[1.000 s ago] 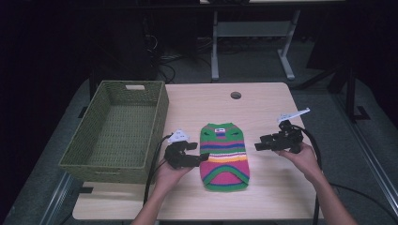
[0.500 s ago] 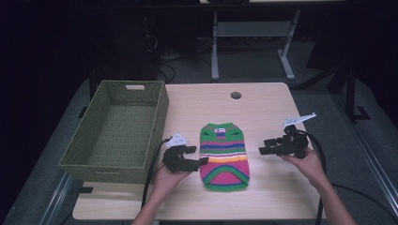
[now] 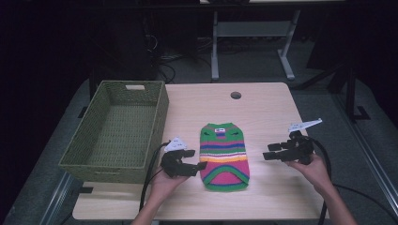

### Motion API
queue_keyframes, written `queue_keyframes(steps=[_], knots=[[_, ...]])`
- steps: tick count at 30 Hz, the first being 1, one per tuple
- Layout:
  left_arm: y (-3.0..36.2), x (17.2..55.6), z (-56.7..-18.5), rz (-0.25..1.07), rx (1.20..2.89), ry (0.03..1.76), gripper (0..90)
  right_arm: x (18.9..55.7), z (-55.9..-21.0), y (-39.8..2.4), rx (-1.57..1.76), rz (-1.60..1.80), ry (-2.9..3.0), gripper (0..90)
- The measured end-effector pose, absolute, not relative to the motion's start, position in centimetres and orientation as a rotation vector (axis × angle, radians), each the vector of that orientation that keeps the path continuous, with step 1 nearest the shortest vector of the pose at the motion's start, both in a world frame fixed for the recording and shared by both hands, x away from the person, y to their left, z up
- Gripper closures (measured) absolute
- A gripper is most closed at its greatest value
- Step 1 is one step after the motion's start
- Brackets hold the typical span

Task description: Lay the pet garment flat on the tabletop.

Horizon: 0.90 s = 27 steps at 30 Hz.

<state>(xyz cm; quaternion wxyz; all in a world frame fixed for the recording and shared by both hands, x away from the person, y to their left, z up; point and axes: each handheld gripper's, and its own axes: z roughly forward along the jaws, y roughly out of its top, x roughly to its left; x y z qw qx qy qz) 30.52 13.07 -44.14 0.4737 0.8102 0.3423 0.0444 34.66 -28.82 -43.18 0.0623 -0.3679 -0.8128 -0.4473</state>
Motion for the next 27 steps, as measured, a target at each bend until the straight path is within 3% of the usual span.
queue_keyframes(steps=[27], knots=[[13.4,29.1,-45.0,0.104,2.029,0.823,26.1,32.1,-44.2,-30.5,-1.138,-1.383,-2.441,32.6]])
